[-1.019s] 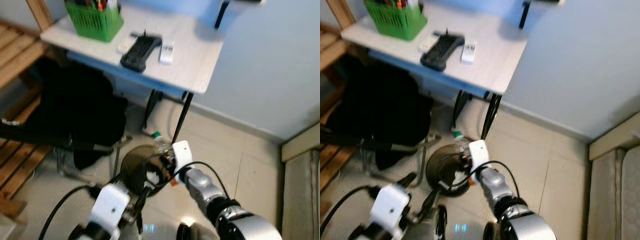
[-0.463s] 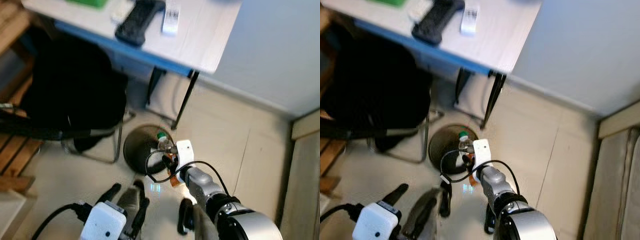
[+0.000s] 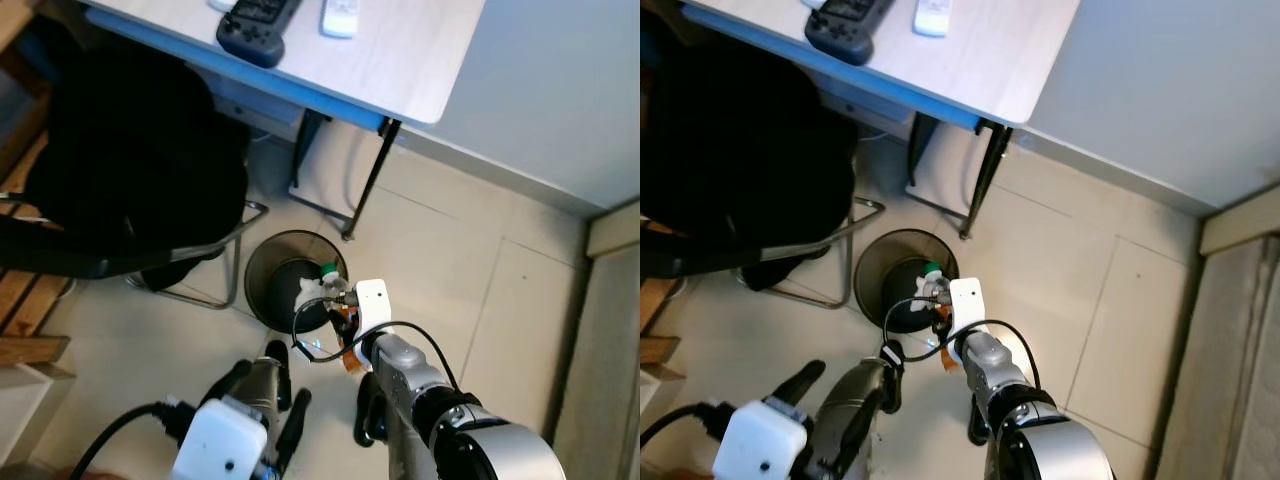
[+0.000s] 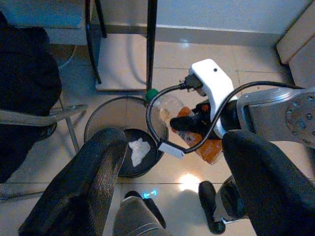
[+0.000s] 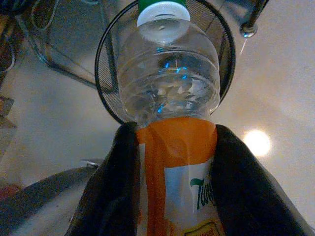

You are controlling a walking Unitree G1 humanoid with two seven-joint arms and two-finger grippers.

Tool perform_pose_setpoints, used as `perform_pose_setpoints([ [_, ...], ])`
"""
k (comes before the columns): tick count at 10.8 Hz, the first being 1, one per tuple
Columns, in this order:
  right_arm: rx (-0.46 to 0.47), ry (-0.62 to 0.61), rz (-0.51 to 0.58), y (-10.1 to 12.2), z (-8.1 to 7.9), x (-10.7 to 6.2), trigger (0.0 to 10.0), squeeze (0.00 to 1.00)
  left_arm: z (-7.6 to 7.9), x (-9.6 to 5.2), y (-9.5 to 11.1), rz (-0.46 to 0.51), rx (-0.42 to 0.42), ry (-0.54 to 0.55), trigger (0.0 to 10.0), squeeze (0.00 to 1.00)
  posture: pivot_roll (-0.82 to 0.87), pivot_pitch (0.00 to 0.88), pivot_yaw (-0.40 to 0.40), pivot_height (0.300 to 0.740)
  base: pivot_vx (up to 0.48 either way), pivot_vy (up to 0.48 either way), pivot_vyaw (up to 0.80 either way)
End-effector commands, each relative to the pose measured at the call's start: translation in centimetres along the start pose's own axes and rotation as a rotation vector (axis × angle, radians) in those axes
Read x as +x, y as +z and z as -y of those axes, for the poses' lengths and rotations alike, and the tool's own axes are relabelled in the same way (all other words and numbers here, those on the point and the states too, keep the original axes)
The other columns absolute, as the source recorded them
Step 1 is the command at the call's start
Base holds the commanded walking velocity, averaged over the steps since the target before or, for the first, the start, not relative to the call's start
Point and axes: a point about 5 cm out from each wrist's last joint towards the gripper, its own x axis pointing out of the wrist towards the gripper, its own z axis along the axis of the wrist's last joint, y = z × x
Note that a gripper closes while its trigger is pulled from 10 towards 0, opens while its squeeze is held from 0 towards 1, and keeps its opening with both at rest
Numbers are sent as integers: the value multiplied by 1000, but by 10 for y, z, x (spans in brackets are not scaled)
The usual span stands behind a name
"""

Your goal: Clean up the room

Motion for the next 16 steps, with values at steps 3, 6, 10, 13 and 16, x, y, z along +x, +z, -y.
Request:
perform_pose_setpoints([
  [3, 16, 0, -55, -19, -4, -4, 10000, 0, 3, 5, -10, -51, -26, 14, 10000, 0, 393, 459, -27, 736, 0, 0, 0],
  [6, 2, 16, -30, -13, -6, -2, 10000, 0, 3, 7, -7, -28, -40, 22, 10000, 0, 385, 451, -29, 736, 0, 0, 0],
  [10, -56, 56, -31, -9, -10, -1, 10000, 0, 3, 9, -9, -46, -45, 40, 10000, 0, 382, 454, -23, 736, 0, 207, 383],
  [13, -81, 58, -34, -10, -9, -1, 10000, 0, 5, 10, -10, -54, -43, 36, 10000, 0, 378, 457, -21, 736, 0, 0, 200],
  [16, -98, 24, -37, -10, -5, -1, 10000, 0, 4, 13, -11, -60, -34, 41, 10000, 0, 370, 460, -23, 736, 0, 0, 0],
])
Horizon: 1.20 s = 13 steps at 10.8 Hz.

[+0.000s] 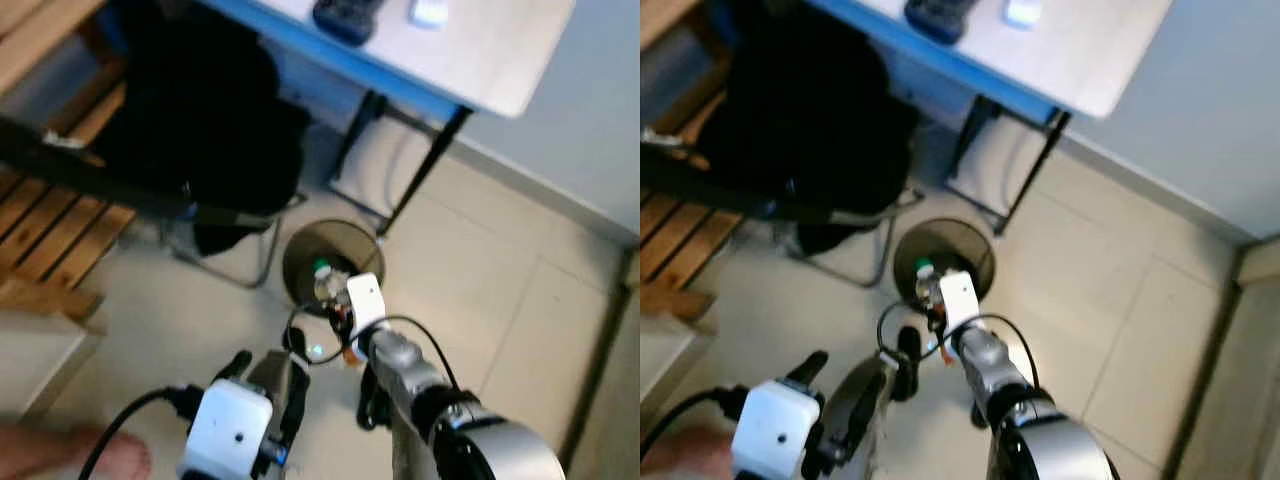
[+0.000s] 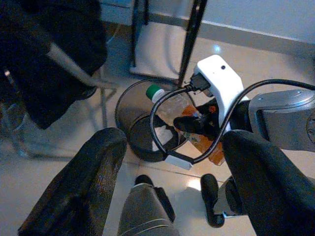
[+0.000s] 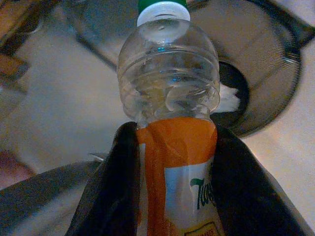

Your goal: Clean up the room

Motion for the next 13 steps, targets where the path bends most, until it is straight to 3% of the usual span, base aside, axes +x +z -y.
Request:
perform_pose_setpoints([
  [1, 7, -11, -40, -13, -2, -3, 10000, 0, 3, -1, -7, -46, 4, -11, 10000, 0, 366, 467, -19, 736, 0, 0, 0],
  [5, -65, -83, -35, -11, 10, -4, 10000, 0, 8, -7, -1, -33, -56, -70, 10000, 0, 369, 495, 13, 736, 219, 263, 0],
  [7, -58, -106, 11, -1, 14, -3, 10000, 0, 9, -12, 1, -45, -53, -67, 10000, 0, 377, 512, 28, 736, 144, 191, 0],
  [11, -65, -81, 84, 13, -6, 2, 10000, 0, 7, -13, 3, -50, -43, -76, 10000, 0, 396, 529, 41, 736, 0, 0, 0],
  [13, -40, -133, 108, 16, -2, 2, 10000, 0, 8, -13, 4, -47, -41, -76, 10000, 0, 400, 534, 36, 736, 0, 0, 0],
])
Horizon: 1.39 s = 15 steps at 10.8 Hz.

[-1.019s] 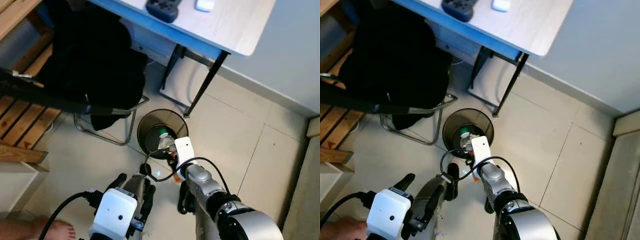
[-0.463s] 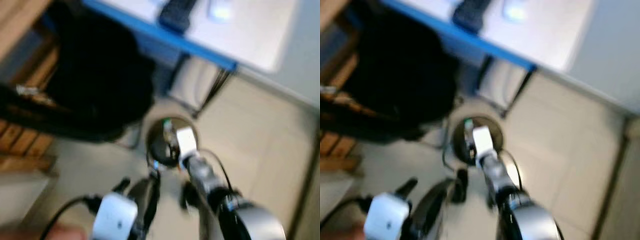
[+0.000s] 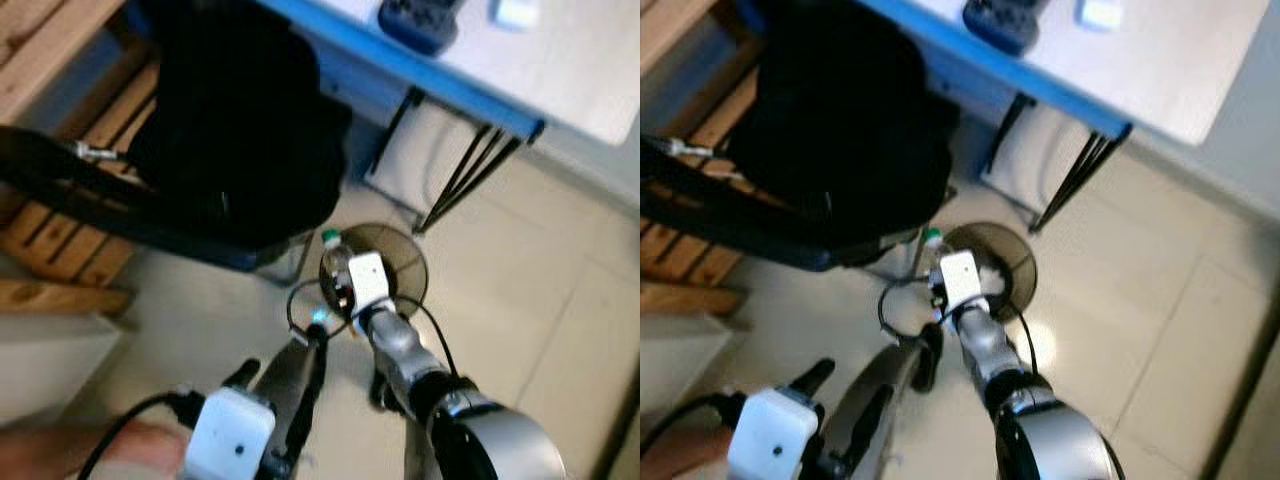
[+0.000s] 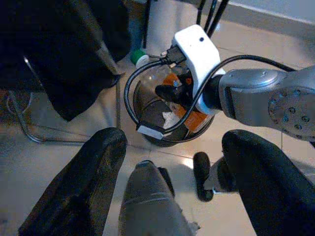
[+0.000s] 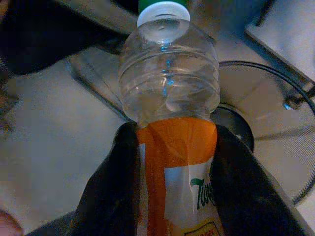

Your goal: Clean up the room

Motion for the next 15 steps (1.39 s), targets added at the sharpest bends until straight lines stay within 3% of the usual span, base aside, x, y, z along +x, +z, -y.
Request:
perform_pose_setpoints([
  [1, 25, -11, -45, -13, -6, -4, 10000, 0, 2, -3, -3, -36, -6, -11, 10000, 0, 405, 539, 38, 736, 0, 0, 0],
  [7, 29, -105, -54, -13, 5, -3, 10000, 0, 1, -12, 0, -53, 2, -14, 10000, 0, 440, 559, 63, 736, 0, 0, 0],
  [8, 52, -98, -58, -12, 3, -3, 10000, 1000, 1, -12, 0, -54, 5, -16, 10000, 0, 440, 557, 65, 736, 0, 0, 0],
  [12, 99, -93, -65, -11, -3, -2, 10000, 1000, 3, -11, 1, -51, 12, -18, 10000, 0, 429, 563, 56, 736, 0, 0, 0],
  [15, 101, -113, -62, -10, 2, -2, 10000, 1000, 2, -9, 0, -49, 19, -20, 10000, 0, 423, 559, 53, 736, 0, 0, 0],
])
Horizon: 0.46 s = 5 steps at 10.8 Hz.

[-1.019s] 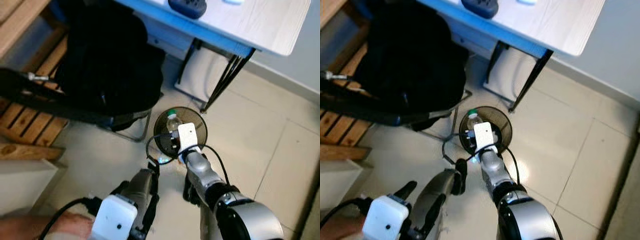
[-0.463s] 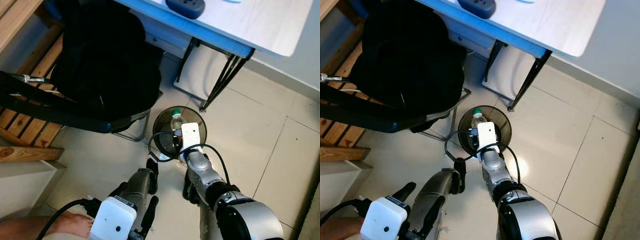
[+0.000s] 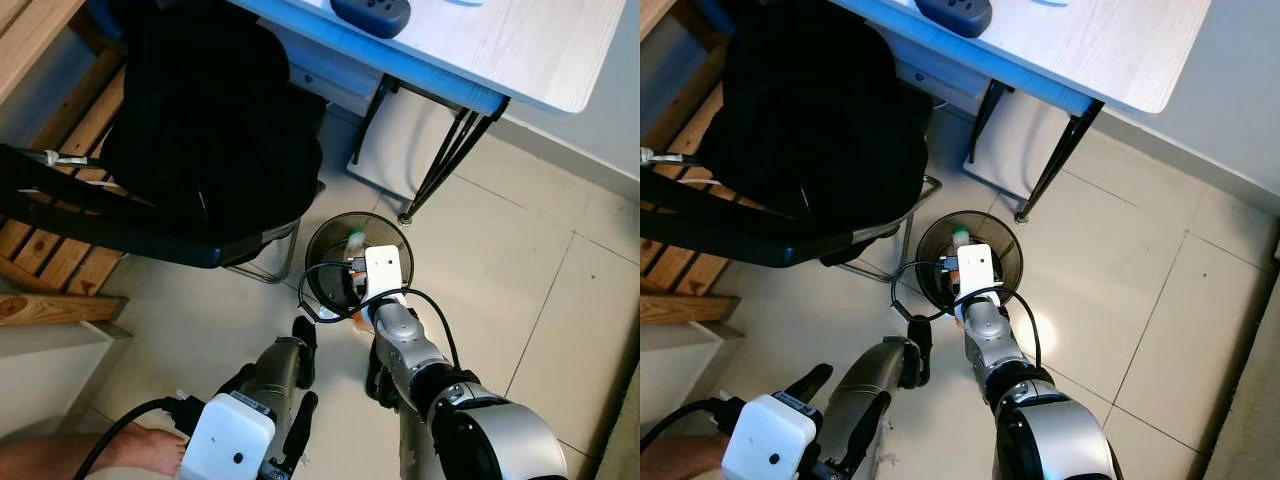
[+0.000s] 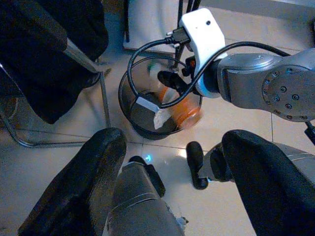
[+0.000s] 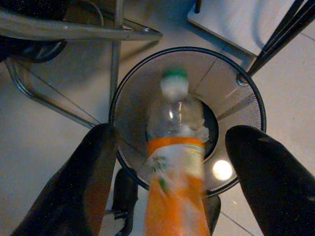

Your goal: Clean up the room

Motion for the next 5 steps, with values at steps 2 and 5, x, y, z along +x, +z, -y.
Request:
perform_pose_setpoints([
  [2, 30, 1, -60, -14, -5, -4, 10000, 1000, 3, -2, -1, -19, -9, -10, 10000, 0, 419, 559, 53, 736, 0, 0, 0],
  [5, 18, -1, -70, -15, -5, -4, 10000, 0, 3, 1, -2, -14, -6, -10, 10000, 0, 408, 553, 47, 736, 0, 0, 0],
])
